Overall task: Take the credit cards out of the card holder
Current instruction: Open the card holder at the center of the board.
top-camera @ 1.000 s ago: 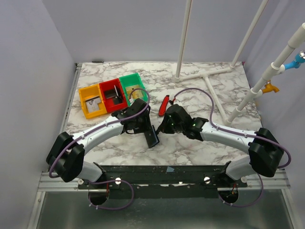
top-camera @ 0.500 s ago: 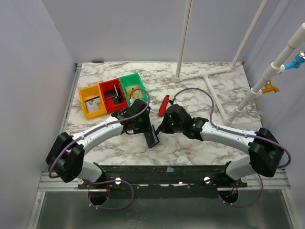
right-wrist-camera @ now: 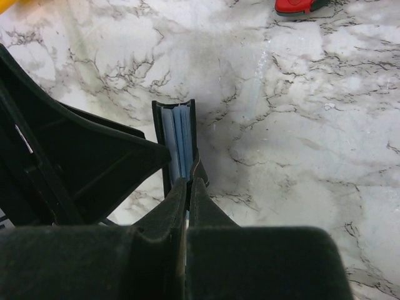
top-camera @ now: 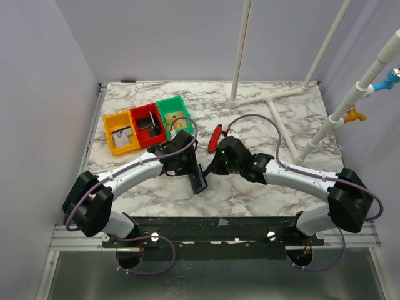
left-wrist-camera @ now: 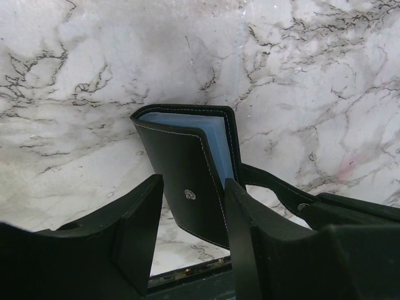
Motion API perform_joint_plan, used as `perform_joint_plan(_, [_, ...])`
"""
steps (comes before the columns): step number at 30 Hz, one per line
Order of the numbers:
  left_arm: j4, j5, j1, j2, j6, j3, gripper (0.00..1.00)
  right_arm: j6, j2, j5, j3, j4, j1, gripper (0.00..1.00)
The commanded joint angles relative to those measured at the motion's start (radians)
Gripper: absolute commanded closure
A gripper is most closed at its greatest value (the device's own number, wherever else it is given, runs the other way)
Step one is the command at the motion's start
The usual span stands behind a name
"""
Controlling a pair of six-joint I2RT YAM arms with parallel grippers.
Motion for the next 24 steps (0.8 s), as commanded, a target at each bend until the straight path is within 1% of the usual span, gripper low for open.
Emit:
perform_joint_plan(1, [-0.029, -0.054, -0.003, -0.013, 0.022, -0.014, 0.56, -0.021, -0.033, 0.048, 0.029, -0.033, 0.006, 0.99])
perform_joint_plan(15, [-0.07, -0.094, -0.003, -0.052, 0.03, -0.033, 0.57, -0.024, -0.051, 0.084, 0.023, -0.053, 0.006, 0.99])
perform_joint_plan(24, [-0.08, -0.103, -0.002, -0.067, 0.043, -0.047, 0.55, -0.022, -0.058, 0.09, 0.017, -0.06, 0.006, 0.99])
